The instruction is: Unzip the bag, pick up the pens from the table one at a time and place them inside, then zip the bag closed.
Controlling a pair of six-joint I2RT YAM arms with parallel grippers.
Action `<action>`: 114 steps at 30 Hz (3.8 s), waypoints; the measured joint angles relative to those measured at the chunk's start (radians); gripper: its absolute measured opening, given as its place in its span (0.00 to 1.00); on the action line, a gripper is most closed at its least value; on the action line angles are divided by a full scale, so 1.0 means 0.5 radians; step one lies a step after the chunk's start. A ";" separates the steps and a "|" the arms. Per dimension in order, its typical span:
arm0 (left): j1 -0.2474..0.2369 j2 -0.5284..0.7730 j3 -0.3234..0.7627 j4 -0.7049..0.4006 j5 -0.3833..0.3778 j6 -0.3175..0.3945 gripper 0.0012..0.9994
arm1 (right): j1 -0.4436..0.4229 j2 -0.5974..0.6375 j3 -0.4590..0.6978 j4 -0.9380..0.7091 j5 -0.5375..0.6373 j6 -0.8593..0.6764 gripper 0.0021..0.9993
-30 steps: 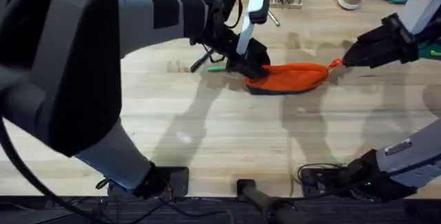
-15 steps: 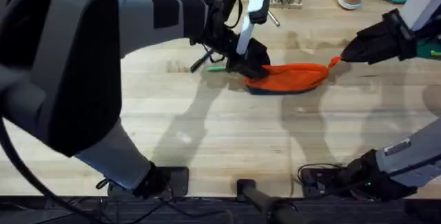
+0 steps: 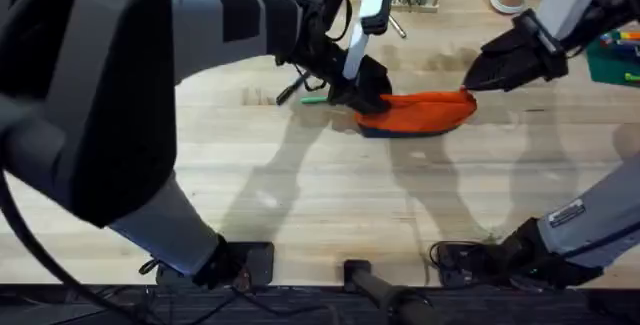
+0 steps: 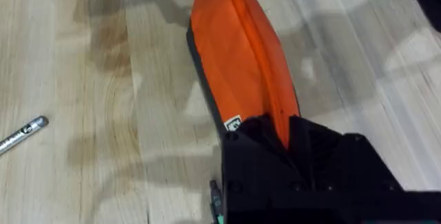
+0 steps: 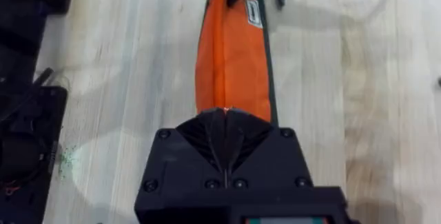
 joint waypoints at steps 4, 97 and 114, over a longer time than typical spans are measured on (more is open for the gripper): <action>0.000 0.000 0.000 0.000 0.000 0.000 0.04 | 0.108 0.001 0.028 -0.001 0.001 -0.001 0.03; -0.002 0.000 0.000 0.007 -0.005 0.000 0.04 | 0.530 0.001 0.657 0.256 0.108 2.770 1.00; -0.002 0.000 0.000 0.007 -0.005 0.000 0.04 | 0.529 0.000 1.126 0.000 0.583 3.571 1.00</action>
